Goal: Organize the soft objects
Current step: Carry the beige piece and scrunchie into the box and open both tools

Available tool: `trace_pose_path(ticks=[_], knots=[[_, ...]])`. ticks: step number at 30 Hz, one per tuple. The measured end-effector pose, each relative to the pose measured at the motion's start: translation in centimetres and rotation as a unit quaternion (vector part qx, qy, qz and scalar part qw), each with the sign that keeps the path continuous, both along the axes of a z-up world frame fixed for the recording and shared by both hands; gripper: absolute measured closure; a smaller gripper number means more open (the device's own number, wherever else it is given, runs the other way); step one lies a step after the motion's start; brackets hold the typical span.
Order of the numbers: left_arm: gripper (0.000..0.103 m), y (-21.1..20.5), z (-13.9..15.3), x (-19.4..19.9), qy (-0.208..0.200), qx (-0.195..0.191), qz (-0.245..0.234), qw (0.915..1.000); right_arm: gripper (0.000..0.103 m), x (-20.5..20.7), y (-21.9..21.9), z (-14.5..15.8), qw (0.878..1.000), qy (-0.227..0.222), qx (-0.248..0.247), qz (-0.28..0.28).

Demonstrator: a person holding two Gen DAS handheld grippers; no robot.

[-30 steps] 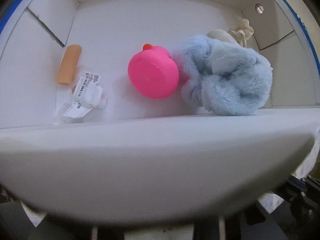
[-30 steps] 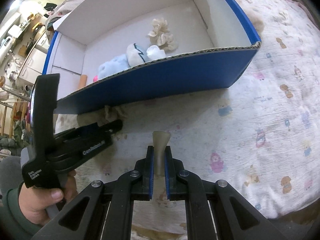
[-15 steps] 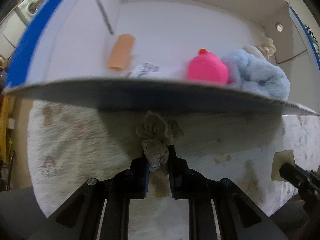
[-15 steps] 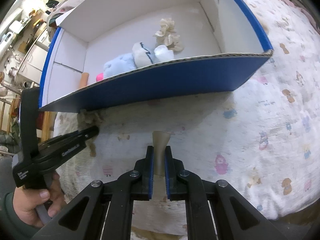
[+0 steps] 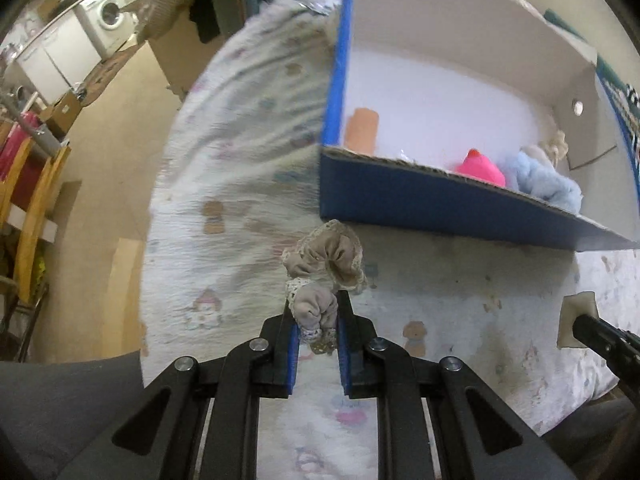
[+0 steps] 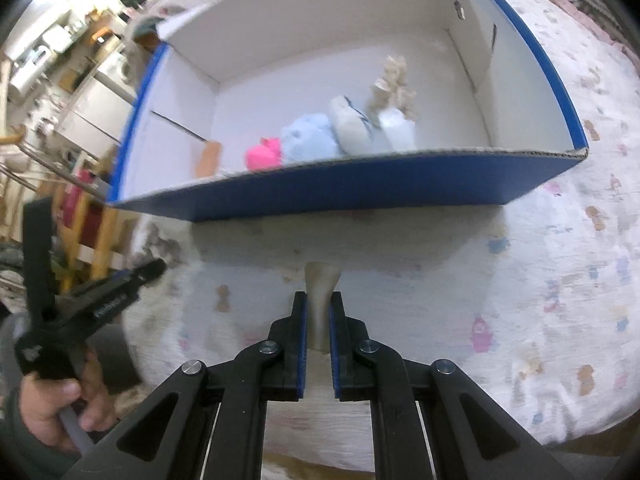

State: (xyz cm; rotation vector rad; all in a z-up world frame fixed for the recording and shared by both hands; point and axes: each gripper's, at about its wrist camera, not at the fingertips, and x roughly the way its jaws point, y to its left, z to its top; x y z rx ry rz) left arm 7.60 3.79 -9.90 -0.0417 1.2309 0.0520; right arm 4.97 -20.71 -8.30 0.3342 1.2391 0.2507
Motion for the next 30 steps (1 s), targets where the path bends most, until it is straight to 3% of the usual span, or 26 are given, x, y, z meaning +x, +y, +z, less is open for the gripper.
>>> trace_pose_path(ticks=[6,13,21,30], knots=[[0.088,-1.3,3.4,-2.7,-0.048,-0.003,0.017,0.9987,0.092,-0.4,0.3,2.4,0.999,-0.043,0.012,0.006],[0.088,-4.0,8.0,-4.0,-0.105,-0.008,-0.002,0.9944,0.092,-1.0,-1.0,4.6,0.996,-0.083,0.038,-0.003],[0.088,-5.1,12.5,-2.0,-0.148,-0.014,-0.025,0.9886,0.092,-0.6,-2.2,7.5,0.99,-0.123,0.067,-0.013],[0.088,-5.9,15.1,1.7,-0.17,-0.01,-0.041,0.9845,0.092,1.2,-3.1,10.5,0.985,-0.145,0.088,-0.022]])
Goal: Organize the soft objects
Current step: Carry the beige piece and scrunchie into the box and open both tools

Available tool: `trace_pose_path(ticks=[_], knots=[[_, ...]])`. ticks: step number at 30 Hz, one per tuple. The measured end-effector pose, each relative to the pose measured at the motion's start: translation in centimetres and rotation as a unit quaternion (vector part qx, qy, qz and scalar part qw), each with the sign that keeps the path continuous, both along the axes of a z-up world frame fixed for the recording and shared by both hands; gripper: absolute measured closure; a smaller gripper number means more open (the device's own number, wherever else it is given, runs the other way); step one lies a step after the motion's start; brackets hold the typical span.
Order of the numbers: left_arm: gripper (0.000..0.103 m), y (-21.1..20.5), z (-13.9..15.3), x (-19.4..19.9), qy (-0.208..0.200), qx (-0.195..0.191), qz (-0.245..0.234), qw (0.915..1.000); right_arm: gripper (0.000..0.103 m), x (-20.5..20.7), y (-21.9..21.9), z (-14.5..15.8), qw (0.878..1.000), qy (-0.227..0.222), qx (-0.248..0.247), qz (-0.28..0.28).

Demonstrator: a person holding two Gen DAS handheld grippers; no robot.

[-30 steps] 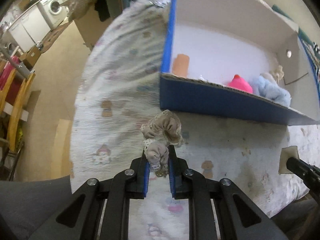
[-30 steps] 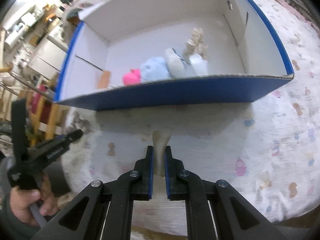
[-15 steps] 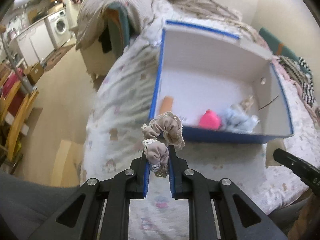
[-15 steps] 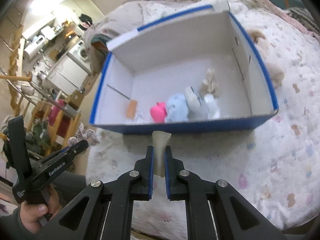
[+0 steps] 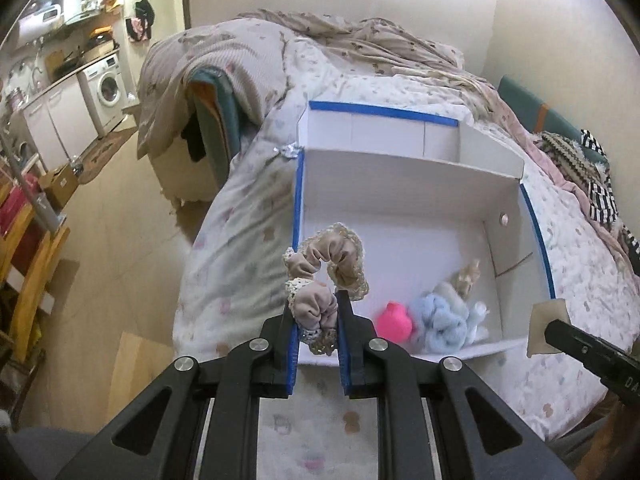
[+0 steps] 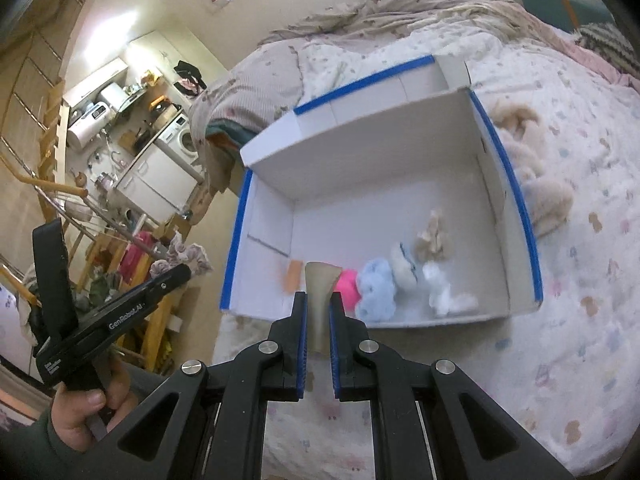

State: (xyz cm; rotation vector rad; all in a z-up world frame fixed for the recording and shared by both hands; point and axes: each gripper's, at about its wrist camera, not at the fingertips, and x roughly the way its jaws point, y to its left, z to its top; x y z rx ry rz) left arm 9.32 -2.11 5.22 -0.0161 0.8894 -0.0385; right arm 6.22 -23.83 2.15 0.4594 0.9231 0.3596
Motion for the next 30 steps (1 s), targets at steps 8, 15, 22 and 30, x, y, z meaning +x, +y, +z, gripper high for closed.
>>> trace_pose_path(ticks=[8,15,22,30], knots=[[0.088,-2.0,0.0,3.1,-0.001,0.012,-0.024,0.9996,0.092,4.0,-0.5,1.4,1.0,-0.007,-0.024,-0.001],[0.088,-4.2,-2.3,5.9,0.01,0.031,-0.057,0.9978,0.092,7.0,-0.8,0.1,1.0,-0.01,-0.016,0.001],[0.088,-4.8,-7.0,8.1,0.072,0.011,-0.053,0.996,0.092,8.3,-0.2,-3.4,0.999,0.019,-0.04,-0.003],[0.088,-5.5,-9.4,8.9,0.108,0.002,-0.049,0.9929,0.092,9.2,0.4,-5.7,0.996,0.043,-0.081,0.005]])
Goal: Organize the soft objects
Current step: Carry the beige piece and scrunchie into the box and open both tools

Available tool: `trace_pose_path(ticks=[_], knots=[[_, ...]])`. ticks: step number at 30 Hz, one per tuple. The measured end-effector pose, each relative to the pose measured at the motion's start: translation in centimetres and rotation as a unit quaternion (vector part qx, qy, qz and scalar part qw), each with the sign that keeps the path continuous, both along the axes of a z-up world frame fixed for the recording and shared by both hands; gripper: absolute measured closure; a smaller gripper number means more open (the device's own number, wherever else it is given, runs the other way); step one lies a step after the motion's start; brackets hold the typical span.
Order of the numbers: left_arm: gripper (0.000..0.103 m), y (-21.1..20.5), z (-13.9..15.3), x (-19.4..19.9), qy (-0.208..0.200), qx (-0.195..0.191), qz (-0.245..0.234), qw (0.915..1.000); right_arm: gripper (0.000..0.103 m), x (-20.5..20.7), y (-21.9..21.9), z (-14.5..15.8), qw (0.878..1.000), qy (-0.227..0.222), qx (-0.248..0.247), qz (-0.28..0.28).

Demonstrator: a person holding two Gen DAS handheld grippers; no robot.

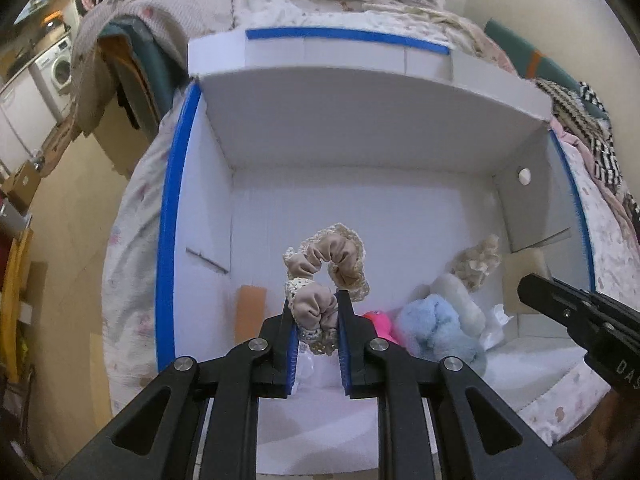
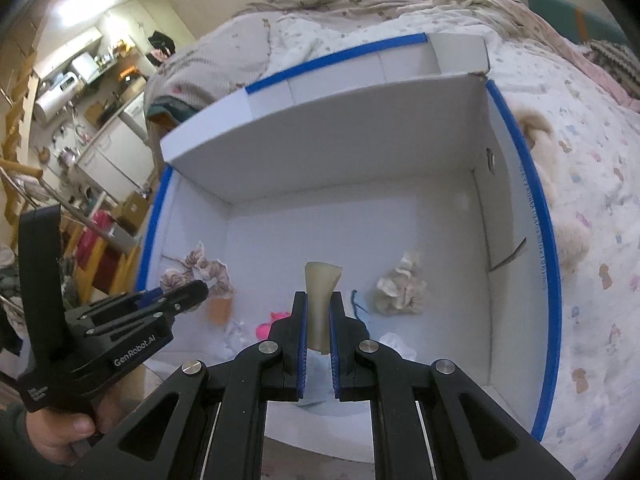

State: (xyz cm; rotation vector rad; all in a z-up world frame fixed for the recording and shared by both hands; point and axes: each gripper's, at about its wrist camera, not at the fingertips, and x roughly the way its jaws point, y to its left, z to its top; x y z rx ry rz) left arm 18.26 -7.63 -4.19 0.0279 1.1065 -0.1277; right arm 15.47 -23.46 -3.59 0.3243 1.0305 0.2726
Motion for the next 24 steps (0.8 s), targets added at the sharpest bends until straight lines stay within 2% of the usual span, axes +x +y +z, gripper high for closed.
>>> trace_pose_path(ticks=[4,9,13,18,21,23,24], knots=[[0.088,0.2,-0.9,0.1,0.016,-0.014,0.002,0.9998,0.092,0.1,0.2,-0.6,1.0,0.012,-0.003,0.005],[0.088,0.5,-0.8,0.1,0.001,-0.029,0.004,0.9996,0.092,0.4,0.1,-1.0,1.0,0.02,-0.01,0.003],[0.088,0.7,-0.9,0.4,0.0,-0.03,0.013,0.9995,0.092,0.6,0.1,-1.1,1.0,0.023,-0.013,-0.002],[0.082,0.7,-1.0,0.4,0.002,-0.015,0.023,0.9996,0.092,0.5,-0.2,-1.3,0.999,0.027,-0.016,-0.008],[0.071,0.5,-1.0,0.4,0.0,-0.006,0.023,0.9997,0.092,0.5,-0.3,-1.1,1.0,0.025,-0.015,-0.012],[0.054,0.4,-0.7,0.2,-0.008,-0.001,0.024,0.9997,0.091,0.4,-0.3,-1.1,0.999,0.024,-0.017,-0.014],[0.051,0.4,-0.5,0.1,-0.013,-0.001,0.025,0.9996,0.091,0.3,-0.4,-1.1,0.999,0.024,-0.018,-0.014]])
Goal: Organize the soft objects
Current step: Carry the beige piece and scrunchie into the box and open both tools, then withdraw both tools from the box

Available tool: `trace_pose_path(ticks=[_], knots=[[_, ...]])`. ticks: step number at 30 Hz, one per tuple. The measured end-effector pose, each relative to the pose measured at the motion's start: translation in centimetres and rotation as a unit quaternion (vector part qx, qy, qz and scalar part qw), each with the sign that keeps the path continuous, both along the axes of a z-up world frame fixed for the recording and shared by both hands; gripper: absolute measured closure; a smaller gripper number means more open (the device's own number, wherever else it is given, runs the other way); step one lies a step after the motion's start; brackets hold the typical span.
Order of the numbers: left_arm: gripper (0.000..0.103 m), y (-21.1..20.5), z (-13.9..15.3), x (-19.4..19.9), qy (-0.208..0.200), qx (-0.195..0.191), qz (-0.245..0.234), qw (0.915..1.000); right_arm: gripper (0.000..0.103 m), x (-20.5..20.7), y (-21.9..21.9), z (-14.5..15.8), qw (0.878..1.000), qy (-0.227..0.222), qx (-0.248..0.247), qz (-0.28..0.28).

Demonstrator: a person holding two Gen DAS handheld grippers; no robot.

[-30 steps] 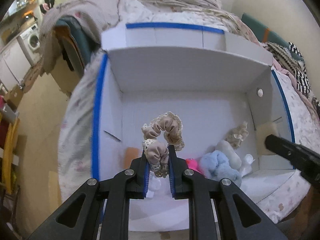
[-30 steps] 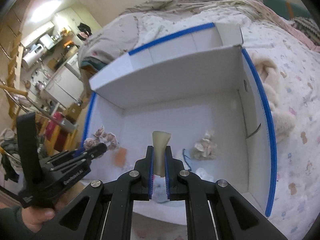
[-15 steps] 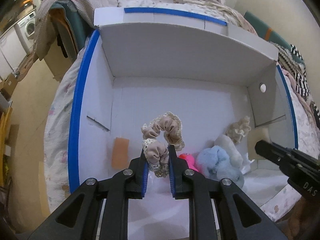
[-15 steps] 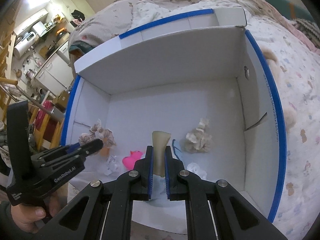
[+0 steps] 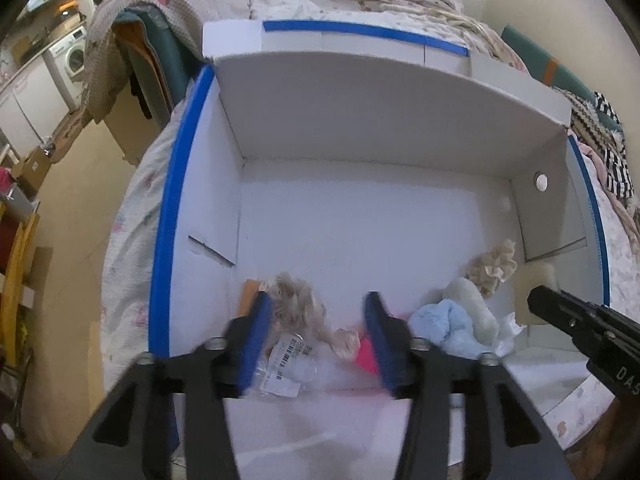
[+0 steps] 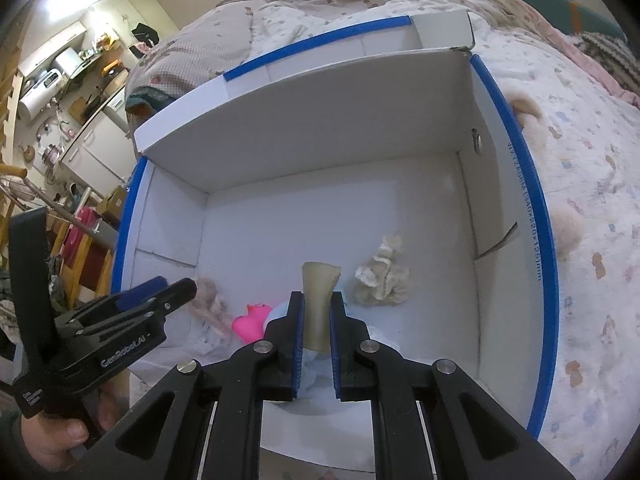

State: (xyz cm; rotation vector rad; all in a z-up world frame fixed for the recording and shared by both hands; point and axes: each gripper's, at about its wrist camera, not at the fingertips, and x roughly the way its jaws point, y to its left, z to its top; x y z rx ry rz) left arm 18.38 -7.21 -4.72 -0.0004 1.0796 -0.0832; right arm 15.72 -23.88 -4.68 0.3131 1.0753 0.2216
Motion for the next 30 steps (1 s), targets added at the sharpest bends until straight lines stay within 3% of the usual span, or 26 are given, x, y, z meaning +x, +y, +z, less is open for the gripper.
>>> trace_pose_path(ticks=[9,11,12,19,22,30], knots=[[0.047,-0.4,0.8,-0.3,-0.017,0.019,-0.002,0.9997,0.074,0.0,-0.3,0.3,1.0,-0.008,0.007,-0.009],[0.045,-0.4,1.0,-0.4,-0.02,0.025,0.001,0.9995,0.034,0.0,-0.5,0.4,1.0,-0.011,0.012,-0.012],[0.044,-0.5,1.1,-0.5,-0.022,0.026,0.0,0.9994,0.03,-0.1,-0.5,0.5,1.0,-0.017,0.013,-0.016],[0.044,-0.4,2.2,-0.7,-0.043,0.021,-0.003,0.9989,0.023,-0.1,-0.7,1.0,0.999,-0.03,0.016,-0.022],[0.044,0.0,2.5,-0.9,-0.044,0.009,0.003,0.999,0.003,-0.3,-0.5,1.5,0.999,-0.045,0.007,-0.028],[0.042,0.3,3.8,-2.3,-0.058,0.027,0.019,0.9977,0.0,-0.9,-0.1,2.6,0.997,-0.063,0.011,-0.04]])
